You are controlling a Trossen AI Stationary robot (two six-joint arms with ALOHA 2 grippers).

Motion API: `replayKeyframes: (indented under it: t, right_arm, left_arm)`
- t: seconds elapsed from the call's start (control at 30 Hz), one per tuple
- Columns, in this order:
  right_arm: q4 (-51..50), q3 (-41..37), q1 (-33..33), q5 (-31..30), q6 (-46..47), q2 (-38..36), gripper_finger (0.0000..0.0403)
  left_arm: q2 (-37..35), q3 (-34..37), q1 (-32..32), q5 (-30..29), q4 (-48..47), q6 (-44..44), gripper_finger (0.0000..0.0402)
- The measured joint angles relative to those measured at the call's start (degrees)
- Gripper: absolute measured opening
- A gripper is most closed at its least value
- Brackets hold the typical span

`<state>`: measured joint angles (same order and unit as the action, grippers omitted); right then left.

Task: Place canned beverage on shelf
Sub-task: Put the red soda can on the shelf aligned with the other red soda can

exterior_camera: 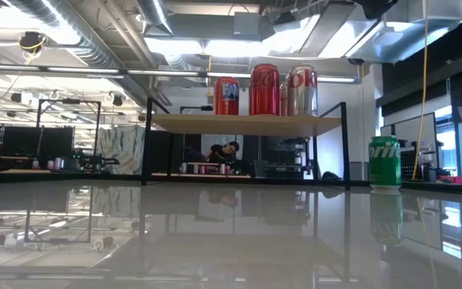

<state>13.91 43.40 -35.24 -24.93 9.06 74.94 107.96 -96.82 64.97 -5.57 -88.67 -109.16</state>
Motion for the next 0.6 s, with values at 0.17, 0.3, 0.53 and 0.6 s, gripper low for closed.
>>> replayKeyframes:
  t: [0.17, 0.3, 0.53, 0.6]
  right_arm:
    - [0.0, 0.0, 0.0, 0.0, 0.0, 0.0, 0.0381]
    - [0.0, 0.0, 0.0, 0.0, 0.0, 0.0, 0.0381]
    - [0.0, 0.0, 0.0, 0.0, 0.1, 0.0, 0.0381]
    - [0.0, 0.0, 0.0, 0.0, 0.1, 0.0, 0.0381]
  left_arm:
    - [0.0, 1.8, 0.0, 0.2, 1.2, 0.1, 0.0347]
    - [0.0, 3.1, 0.0, 0.3, 3.4, 1.1, 0.0347]
    - [0.0, 5.3, 0.0, 2.3, 5.2, 1.4, 0.0348]
    - [0.0, 6.1, 0.0, 2.3, 6.4, 1.7, 0.0348]
